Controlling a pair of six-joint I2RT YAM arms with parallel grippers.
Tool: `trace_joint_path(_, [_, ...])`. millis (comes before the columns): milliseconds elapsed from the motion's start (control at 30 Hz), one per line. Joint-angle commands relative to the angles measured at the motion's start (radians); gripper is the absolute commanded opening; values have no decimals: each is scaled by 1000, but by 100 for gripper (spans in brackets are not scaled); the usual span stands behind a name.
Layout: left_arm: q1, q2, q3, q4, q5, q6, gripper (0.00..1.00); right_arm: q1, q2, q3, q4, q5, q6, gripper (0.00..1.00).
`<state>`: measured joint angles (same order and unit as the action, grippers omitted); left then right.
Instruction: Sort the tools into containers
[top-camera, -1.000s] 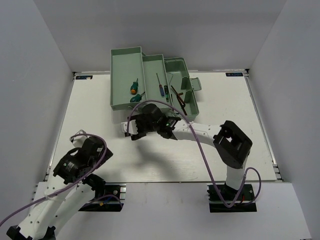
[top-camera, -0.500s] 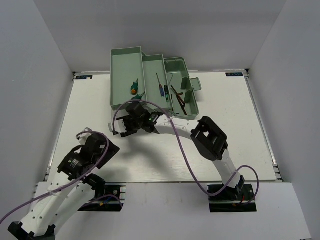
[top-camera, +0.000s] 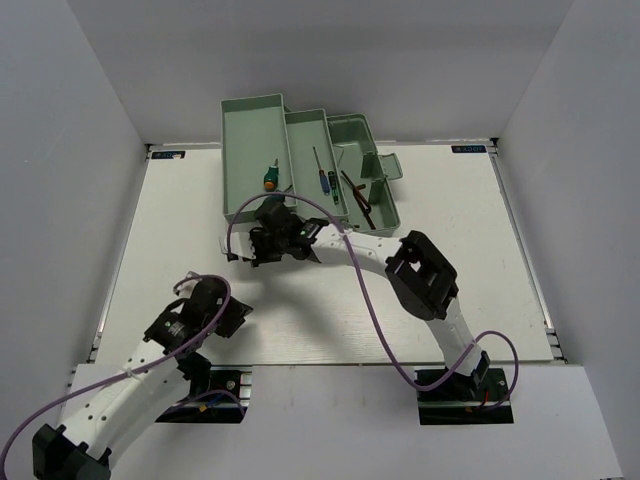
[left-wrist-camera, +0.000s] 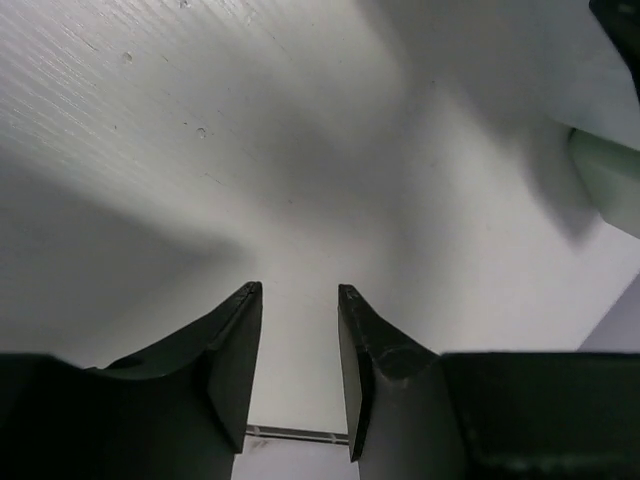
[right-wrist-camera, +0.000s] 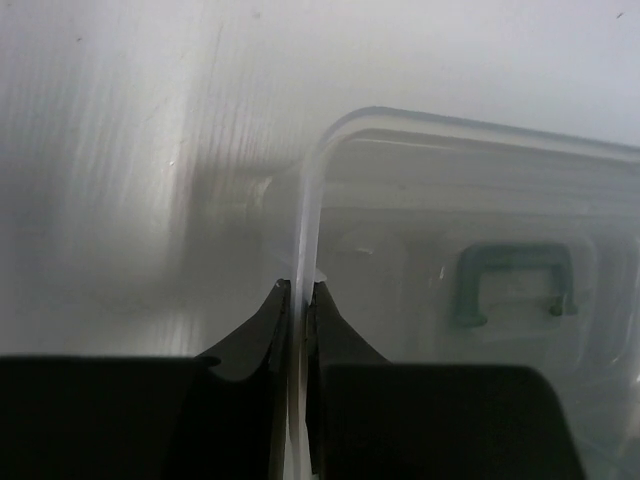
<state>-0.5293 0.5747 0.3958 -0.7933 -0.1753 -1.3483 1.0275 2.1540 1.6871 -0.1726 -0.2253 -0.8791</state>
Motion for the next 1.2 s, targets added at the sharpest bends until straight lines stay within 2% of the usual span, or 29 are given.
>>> trace_joint_path(0, [2, -99, -43, 52, -30, -170, 46, -6, -126, 31, -41, 8, -8, 0])
trace_joint_path(133, [2, -141, -86, 63, -76, -233, 50, -14, -192, 39, -38, -20, 57, 0])
trace_joint_path(233, [11, -99, -124, 162, -76, -233, 51, -18, -226, 66, -47, -37, 113, 0])
trace_joint_path(433, [38, 154, -160, 459, -24, -193, 51, -26, -275, 80, -59, -51, 161, 0])
trace_joint_path(600, [109, 324, -170, 682, -15, -163, 53, -38, -328, 33, -59, -68, 184, 0])
trace_joint_path(800, [187, 480, -149, 815, 25, -153, 55, -38, -387, 14, -65, -78, 212, 0])
trace_joint_path(967, [265, 491, -130, 896, 45, -153, 56, -49, -420, -23, -65, -88, 249, 0])
trace_joint_path(1033, [290, 491, -121, 923, 68, -153, 56, -50, -439, -36, -68, -109, 264, 0])
trace_joint_path(1167, [351, 611, -40, 1052, 158, -86, 56, -58, -454, -59, -99, -135, 299, 0])
